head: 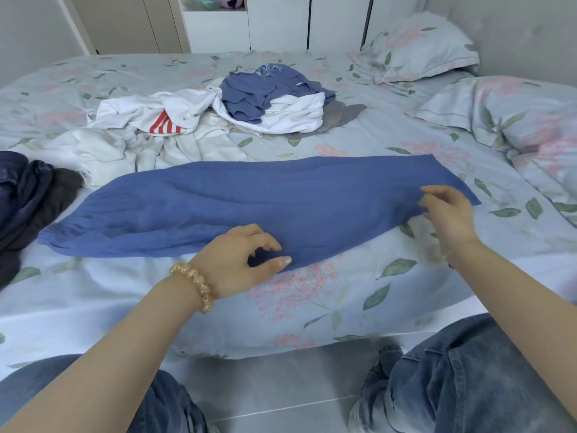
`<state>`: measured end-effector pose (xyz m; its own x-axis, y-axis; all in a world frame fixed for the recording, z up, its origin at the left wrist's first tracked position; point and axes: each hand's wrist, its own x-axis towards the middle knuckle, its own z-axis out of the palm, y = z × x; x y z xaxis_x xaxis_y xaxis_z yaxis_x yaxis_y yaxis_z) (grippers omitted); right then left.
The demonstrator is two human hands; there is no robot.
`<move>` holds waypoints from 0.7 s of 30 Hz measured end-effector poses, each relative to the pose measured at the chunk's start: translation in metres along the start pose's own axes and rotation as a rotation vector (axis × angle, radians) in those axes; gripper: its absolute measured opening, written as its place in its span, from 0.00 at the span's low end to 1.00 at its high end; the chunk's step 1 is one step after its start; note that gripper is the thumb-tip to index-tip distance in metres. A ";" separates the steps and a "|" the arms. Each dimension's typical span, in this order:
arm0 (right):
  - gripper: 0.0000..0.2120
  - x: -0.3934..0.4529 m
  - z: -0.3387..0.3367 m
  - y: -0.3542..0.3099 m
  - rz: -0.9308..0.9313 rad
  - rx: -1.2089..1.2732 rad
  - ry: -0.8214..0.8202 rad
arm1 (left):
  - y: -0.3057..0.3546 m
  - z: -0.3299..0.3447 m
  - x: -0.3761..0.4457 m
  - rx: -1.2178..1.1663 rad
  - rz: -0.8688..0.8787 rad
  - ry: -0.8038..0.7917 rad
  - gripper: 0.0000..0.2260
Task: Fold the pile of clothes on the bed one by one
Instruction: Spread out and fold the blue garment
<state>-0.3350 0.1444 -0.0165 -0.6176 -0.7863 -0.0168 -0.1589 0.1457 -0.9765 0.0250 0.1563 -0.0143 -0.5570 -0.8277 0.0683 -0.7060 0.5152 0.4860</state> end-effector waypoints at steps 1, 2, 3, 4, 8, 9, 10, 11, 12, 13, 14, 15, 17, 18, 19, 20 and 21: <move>0.17 0.010 -0.007 0.001 0.137 0.132 0.116 | 0.000 -0.001 0.007 -0.066 -0.010 0.022 0.18; 0.21 0.020 -0.014 0.004 0.266 0.281 0.177 | -0.004 -0.002 0.017 -0.106 -0.021 0.052 0.12; 0.25 0.030 -0.020 0.006 0.354 0.407 0.189 | -0.009 -0.003 0.030 -0.116 -0.036 0.086 0.06; 0.27 0.039 -0.024 0.009 0.400 0.483 0.181 | -0.018 -0.004 0.044 -0.113 -0.058 0.109 0.03; 0.23 0.066 -0.024 0.012 0.434 0.552 0.172 | -0.051 0.000 0.106 -0.022 -0.150 0.110 0.05; 0.19 0.073 -0.024 0.014 0.439 0.551 0.177 | -0.054 0.002 0.122 0.018 -0.174 0.101 0.07; 0.14 0.079 -0.025 0.015 0.449 0.534 0.176 | -0.054 0.005 0.138 0.053 -0.208 0.088 0.09; 0.10 0.085 -0.026 0.017 0.462 0.485 0.177 | -0.053 0.007 0.153 0.091 -0.243 0.079 0.11; 0.09 0.091 -0.026 0.018 0.468 0.427 0.177 | -0.050 0.009 0.167 0.128 -0.272 0.077 0.14; 0.10 0.097 -0.027 0.020 0.462 0.367 0.179 | -0.047 0.010 0.180 0.162 -0.292 0.082 0.16; 0.12 0.103 -0.029 0.023 0.448 0.313 0.181 | -0.045 0.011 0.193 0.178 -0.307 0.087 0.17; 0.13 0.109 -0.030 0.026 0.430 0.258 0.177 | -0.046 0.011 0.205 0.181 -0.320 0.089 0.17; 0.13 0.115 -0.036 0.030 0.363 0.108 0.178 | -0.049 0.012 0.223 0.190 -0.352 0.068 0.16; 0.13 0.117 -0.041 0.033 0.295 -0.022 0.195 | -0.050 0.012 0.230 0.205 -0.362 0.062 0.15; 0.14 0.119 -0.046 0.036 0.199 -0.197 0.214 | -0.051 0.012 0.235 0.223 -0.361 0.073 0.12; 0.15 0.120 -0.052 0.039 0.091 -0.378 0.228 | -0.052 0.011 0.238 0.233 -0.355 0.093 0.08; 0.15 0.119 -0.056 0.040 -0.007 -0.525 0.233 | -0.052 0.010 0.241 0.231 -0.347 0.107 0.05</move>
<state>-0.4584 0.0905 -0.0454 -0.7592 -0.6439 0.0952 -0.4881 0.4664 -0.7377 -0.0765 -0.0678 -0.0319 -0.2299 -0.9727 0.0310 -0.9296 0.2289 0.2890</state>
